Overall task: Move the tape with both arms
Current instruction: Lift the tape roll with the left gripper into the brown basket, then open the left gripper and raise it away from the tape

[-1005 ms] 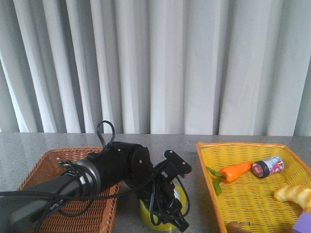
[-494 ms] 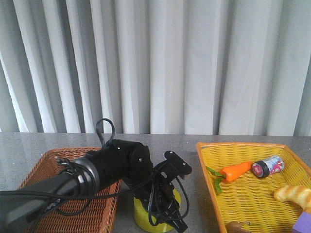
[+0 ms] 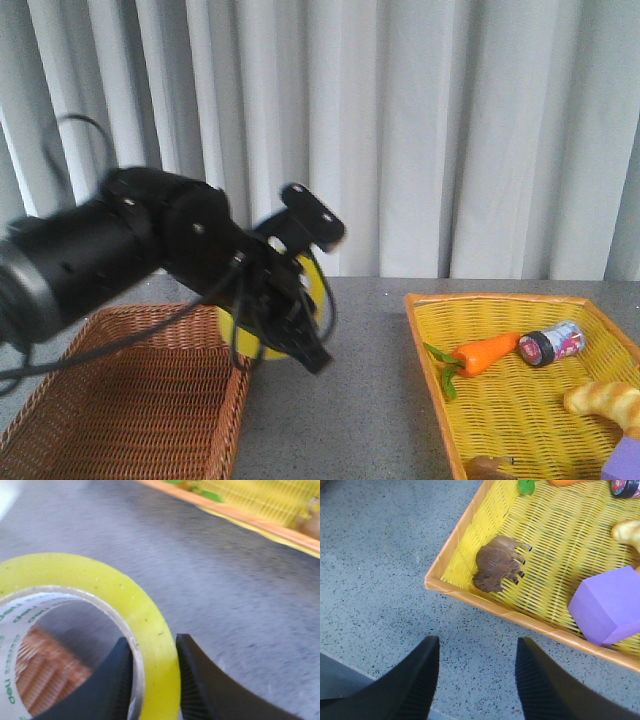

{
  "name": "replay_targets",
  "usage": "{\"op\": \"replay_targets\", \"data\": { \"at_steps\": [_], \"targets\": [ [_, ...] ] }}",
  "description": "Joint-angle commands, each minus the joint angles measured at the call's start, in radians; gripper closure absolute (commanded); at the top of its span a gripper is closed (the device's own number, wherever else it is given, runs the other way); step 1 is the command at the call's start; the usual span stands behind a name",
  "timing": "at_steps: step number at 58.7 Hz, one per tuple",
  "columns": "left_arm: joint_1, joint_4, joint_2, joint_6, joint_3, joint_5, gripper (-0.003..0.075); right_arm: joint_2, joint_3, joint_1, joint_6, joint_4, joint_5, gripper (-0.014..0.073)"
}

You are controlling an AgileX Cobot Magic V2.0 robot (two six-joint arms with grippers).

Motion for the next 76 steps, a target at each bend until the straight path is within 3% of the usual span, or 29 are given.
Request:
{"op": "replay_targets", "data": {
  "at_steps": [1,24,57,65,76],
  "targets": [
    [0.060,0.039,-0.081,-0.058,-0.033,-0.025,0.0653,-0.004,-0.022,-0.005,-0.002,-0.019,-0.047,0.0248],
    [0.303,0.038,0.009,-0.118,-0.033,0.063,0.0653,-0.004,-0.022,-0.005,-0.002,-0.019,-0.046,0.0249],
    [0.331,0.036,0.185,-0.138,-0.033,0.155,0.0638,-0.004,-0.022,-0.005,-0.002,-0.019,-0.045,0.0249],
    [0.331,0.017,0.189,-0.134,-0.033,0.159,0.0568,-0.004,-0.022,-0.005,-0.002,-0.019,-0.045,0.0249],
    [0.331,-0.006,0.186,-0.133,-0.033,0.200,0.0372,-0.004,-0.022,-0.005,-0.002,-0.019,-0.045,0.0249]
  ]
}}
